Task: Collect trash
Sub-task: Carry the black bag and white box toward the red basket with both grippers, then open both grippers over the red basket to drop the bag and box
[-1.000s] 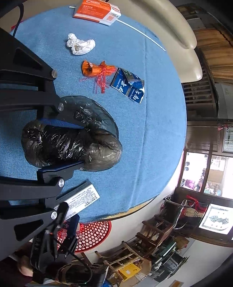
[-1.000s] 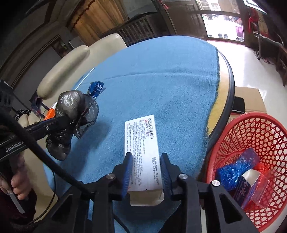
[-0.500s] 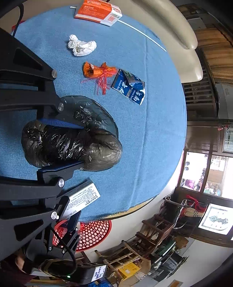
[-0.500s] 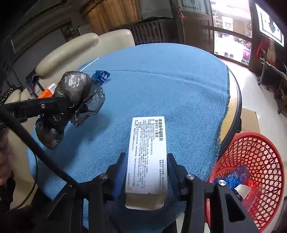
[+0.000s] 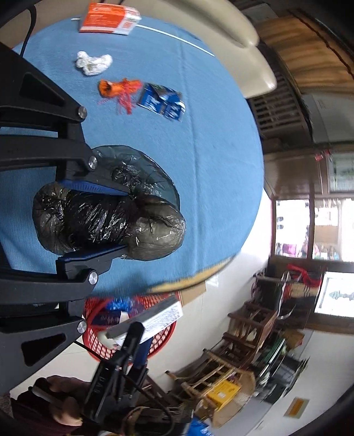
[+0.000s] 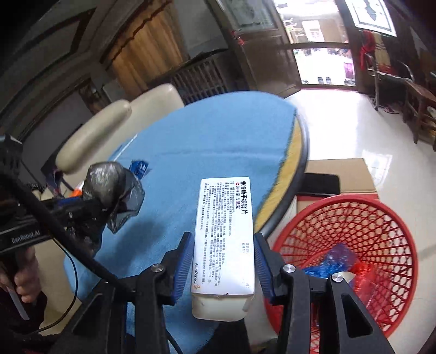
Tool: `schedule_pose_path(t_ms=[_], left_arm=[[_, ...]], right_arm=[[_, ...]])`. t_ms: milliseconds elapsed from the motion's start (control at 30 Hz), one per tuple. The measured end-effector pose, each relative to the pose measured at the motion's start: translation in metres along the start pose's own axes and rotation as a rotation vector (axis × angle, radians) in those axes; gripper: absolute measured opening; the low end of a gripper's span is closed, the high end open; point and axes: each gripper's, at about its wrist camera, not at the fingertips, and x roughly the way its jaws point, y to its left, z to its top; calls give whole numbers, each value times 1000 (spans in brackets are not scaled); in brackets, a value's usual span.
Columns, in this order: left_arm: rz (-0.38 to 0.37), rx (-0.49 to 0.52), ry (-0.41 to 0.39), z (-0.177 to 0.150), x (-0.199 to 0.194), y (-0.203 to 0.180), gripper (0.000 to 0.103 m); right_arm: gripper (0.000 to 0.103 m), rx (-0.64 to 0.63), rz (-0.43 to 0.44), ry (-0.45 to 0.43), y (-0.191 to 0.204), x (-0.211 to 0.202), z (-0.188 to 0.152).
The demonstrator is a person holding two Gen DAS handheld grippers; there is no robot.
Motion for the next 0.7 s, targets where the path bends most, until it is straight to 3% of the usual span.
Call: schedule_pose_path(t_ms=[367, 700], left_arm=[[-135, 110, 11, 35, -4, -78, 37], [-186, 226, 51, 50, 15, -148, 38]], right_arm=[[47, 149, -23, -163, -65, -72, -2], [47, 313, -24, -221, -129, -109, -16]])
